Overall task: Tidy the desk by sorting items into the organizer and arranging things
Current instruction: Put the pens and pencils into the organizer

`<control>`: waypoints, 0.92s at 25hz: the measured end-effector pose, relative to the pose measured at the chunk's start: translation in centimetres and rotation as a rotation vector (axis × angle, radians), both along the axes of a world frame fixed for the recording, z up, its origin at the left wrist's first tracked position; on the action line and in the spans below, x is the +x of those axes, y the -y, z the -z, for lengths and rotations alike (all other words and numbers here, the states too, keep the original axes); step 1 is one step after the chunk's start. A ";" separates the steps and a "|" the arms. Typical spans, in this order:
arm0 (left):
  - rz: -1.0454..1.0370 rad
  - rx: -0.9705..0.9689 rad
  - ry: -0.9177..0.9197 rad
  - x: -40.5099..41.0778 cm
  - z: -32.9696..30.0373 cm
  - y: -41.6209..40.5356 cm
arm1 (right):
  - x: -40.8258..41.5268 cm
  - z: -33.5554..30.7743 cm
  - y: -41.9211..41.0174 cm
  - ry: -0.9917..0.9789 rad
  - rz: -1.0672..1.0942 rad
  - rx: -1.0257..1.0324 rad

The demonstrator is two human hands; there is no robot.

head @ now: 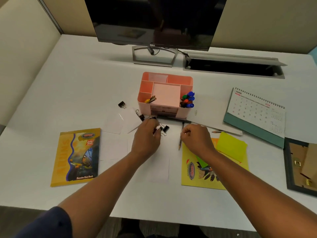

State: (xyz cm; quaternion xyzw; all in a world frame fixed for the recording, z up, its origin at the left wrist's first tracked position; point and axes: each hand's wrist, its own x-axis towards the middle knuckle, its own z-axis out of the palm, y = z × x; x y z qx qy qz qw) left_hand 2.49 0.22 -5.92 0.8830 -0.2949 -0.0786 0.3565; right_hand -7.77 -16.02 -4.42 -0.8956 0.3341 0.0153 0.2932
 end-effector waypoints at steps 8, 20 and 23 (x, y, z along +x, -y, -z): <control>0.208 0.217 -0.308 -2.6 0.5 3.1 | 0.4 2.0 -1.2 -0.242 -0.024 -0.121; 0.494 0.402 0.199 0.1 -0.3 5.9 | -1.9 -0.2 -1.8 -0.304 0.048 0.112; 0.523 0.439 0.287 0.4 -0.5 7.0 | -3.0 -0.9 -0.5 -0.274 0.082 0.115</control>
